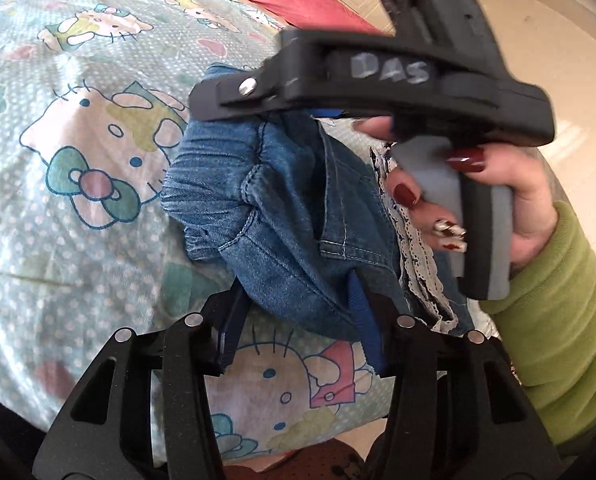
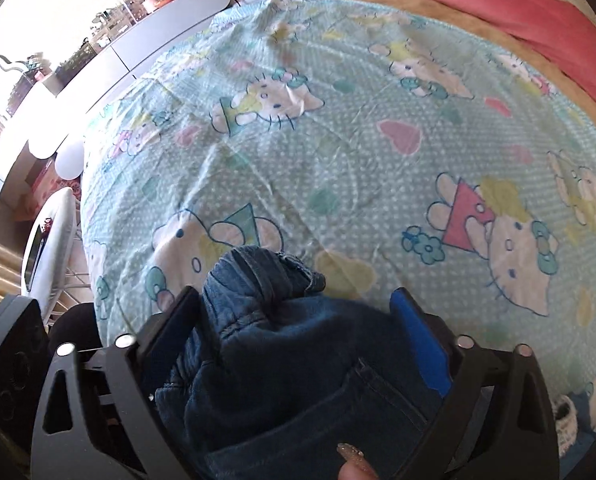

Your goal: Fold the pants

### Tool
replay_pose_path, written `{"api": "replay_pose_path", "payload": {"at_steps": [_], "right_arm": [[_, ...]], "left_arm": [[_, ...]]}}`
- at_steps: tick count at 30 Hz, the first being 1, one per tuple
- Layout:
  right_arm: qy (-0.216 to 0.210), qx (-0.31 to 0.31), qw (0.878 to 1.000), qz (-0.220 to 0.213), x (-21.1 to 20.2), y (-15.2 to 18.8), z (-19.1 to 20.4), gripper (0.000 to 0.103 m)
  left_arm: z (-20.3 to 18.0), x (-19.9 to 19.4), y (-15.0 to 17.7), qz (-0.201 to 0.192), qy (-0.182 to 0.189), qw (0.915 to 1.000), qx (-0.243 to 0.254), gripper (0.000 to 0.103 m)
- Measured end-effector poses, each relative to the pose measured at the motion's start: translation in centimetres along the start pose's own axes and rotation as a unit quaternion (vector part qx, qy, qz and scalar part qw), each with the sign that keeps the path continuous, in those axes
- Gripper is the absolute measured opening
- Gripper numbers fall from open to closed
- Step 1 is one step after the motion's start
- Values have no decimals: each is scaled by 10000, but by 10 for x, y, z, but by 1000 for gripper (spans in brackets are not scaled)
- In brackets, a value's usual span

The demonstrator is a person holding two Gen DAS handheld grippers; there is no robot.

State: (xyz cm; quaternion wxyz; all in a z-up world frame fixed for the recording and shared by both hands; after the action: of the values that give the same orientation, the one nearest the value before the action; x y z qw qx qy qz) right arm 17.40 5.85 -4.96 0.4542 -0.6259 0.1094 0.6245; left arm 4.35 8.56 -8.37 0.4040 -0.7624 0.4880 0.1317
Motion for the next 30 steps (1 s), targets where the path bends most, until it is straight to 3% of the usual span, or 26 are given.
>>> {"api": "replay_pose_path", "payload": {"at_steps": [1,7,12,19,21,25,27,30], "right_arm": [[-150,-15,9999,46,3,1,2,49],[-483,145,9985,-226,-15,10,-1,38],[-853,349,9933,-698,-64,20,-22,37],[-930,452,9852,-1364,-133,47,-63,37],[-936,519,9833,-1471,-146,57,-74,40],[-935,923,9771,-1672,-167,87,-99,62],[-858,1184,9716,-1860,-179,113,-120,67],[-320,1826,9650,-1857,-187,155,-156,70]], "left_arm": [[1,0,0,-7,20,10000,-23,42],[-1,1,-3,-23,153,9998,-85,59],[-24,2,-11,-89,181,9997,97,59],[-83,13,-24,-88,656,9967,470,59],[-98,19,-26,-37,706,9957,599,59],[-129,37,-23,168,824,9927,864,61],[-139,47,-17,335,893,9901,1033,62],[-153,68,0,679,911,9854,1271,62]]}}
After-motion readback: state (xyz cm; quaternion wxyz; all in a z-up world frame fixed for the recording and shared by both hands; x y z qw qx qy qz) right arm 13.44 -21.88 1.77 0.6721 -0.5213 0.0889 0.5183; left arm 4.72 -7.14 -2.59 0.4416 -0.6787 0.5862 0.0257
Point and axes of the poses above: each gripper's, at about its wrist camera, not at the fingertips, and x roughly the way its jaws point, z to its left, y to its underside, the point moved 4 cm from there along x, roughly the way its jaws point, and after that the axes turned 5 degrees about y, right-handed, at the moved point
